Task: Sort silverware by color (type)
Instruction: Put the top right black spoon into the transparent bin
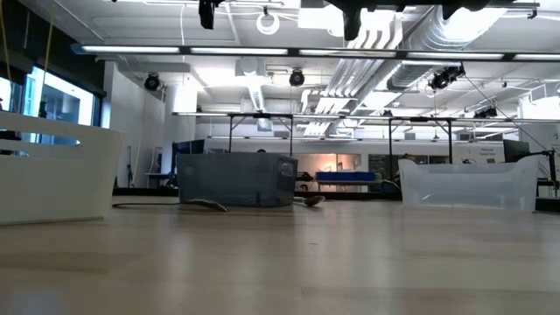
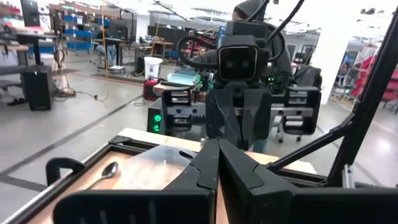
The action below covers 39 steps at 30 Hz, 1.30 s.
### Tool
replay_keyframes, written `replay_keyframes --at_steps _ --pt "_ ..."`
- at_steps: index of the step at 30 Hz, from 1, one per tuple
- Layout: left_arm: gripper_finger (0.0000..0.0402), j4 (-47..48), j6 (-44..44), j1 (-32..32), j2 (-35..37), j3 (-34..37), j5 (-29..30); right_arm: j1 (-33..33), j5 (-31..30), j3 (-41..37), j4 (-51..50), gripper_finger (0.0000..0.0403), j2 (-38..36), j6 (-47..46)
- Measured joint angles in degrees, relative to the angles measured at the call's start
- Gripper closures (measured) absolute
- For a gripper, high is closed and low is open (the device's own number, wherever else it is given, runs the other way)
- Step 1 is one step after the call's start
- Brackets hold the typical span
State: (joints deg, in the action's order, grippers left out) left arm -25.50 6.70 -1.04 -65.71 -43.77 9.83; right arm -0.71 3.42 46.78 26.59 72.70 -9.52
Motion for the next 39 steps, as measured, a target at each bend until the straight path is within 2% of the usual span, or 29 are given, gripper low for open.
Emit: replay_keyframes --at_steps 2,8,13,17,22,24,28,32,36,39 --pt "0.0401 -0.01 -1.77 0.00 0.00 0.00 0.00 -0.02 -1.05 0.00 0.83 0.0402 0.01 -0.79" --pt "0.0401 0.22 -5.33 0.00 0.00 -0.02 2.10 -0.42 -15.03 0.00 6.38 0.0402 -0.03 -0.89" --pt "0.0401 0.22 -8.31 0.00 0.00 -0.03 4.23 -3.42 -22.91 0.23 7.59 0.0402 -0.04 -4.76" --pt "0.0401 0.30 -8.46 0.22 0.00 -0.04 5.39 -9.33 -23.89 2.89 -0.51 0.0402 0.01 -8.37" --pt "0.0401 0.35 -8.46 1.04 0.00 -0.04 9.14 -20.88 -23.69 7.58 -17.38 0.0402 0.09 -14.00" --pt "0.0401 0.35 -8.45 1.67 0.00 -0.04 11.26 -26.81 -20.90 8.65 -23.57 0.0402 0.11 -14.76" --pt "0.0401 0.42 -6.41 2.84 0.00 -0.04 14.93 -39.57 -8.60 9.46 -30.69 0.0402 0.14 -14.65" --pt "0.0401 0.42 -3.92 3.75 0.00 -0.04 17.13 -50.50 0.09 9.46 -36.30 0.0402 0.40 -14.03" --pt "0.0401 0.44 -2.45 4.57 0.00 -0.04 17.97 -58.14 6.99 9.46 -41.60 0.0402 2.18 -12.17" --pt "0.0401 0.44 -2.29 5.10 0.00 -0.04 17.98 -60.71 9.14 9.49 -46.26 0.0396 5.04 -10.13"
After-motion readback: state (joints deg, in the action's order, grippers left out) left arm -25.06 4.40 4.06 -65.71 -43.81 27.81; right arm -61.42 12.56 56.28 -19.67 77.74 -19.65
